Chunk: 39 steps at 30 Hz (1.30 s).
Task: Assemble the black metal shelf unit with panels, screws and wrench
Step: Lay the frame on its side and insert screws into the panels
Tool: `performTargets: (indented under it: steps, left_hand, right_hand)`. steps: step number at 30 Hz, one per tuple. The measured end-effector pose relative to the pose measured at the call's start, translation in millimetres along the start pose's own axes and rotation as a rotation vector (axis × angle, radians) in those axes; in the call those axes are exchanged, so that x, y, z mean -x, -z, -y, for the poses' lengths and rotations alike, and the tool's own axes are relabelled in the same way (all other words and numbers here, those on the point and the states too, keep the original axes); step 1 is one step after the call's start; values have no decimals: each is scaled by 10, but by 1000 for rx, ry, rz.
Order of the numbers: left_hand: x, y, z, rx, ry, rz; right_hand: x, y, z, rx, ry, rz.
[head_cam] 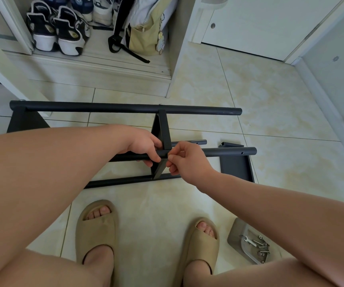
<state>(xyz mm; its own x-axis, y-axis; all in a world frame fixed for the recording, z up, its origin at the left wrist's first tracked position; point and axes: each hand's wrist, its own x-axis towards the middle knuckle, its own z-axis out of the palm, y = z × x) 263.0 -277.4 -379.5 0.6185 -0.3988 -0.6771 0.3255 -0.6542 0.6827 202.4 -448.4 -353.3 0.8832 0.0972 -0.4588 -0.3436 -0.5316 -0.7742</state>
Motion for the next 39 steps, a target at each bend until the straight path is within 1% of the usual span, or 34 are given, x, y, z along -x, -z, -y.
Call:
performTargets:
  steps: [3,8,14,18,23,29,31,34,39]
  left_hand:
    - [-9,2,1,-4,-1,5]
    - [-32,10,31,7,-9,14]
    - [-53,11,46,19,-3,16]
    - [-68,11,58,16,5,20]
    - [-43,8,28,9,8,21]
    - [-9,4,11,21,11,20]
    - [-2,1,11,19,11,19]
    - [14,-6,-1,16,14,4]
    - [22,-4,-4,3,16,18]
  right_hand:
    - [3,10,0,30,10,3]
    - [4,54,-17,9,48,14]
    - [8,1,-6,90,57,8]
    - [9,0,-7,20,22,-9]
    - [22,24,6,-98,-13,10]
    - [2,52,-10,-72,16,43]
    - [-11,84,1,-21,46,73]
    - [-49,144,10,156,114,126]
    - [-61,190,32,411,208,160]
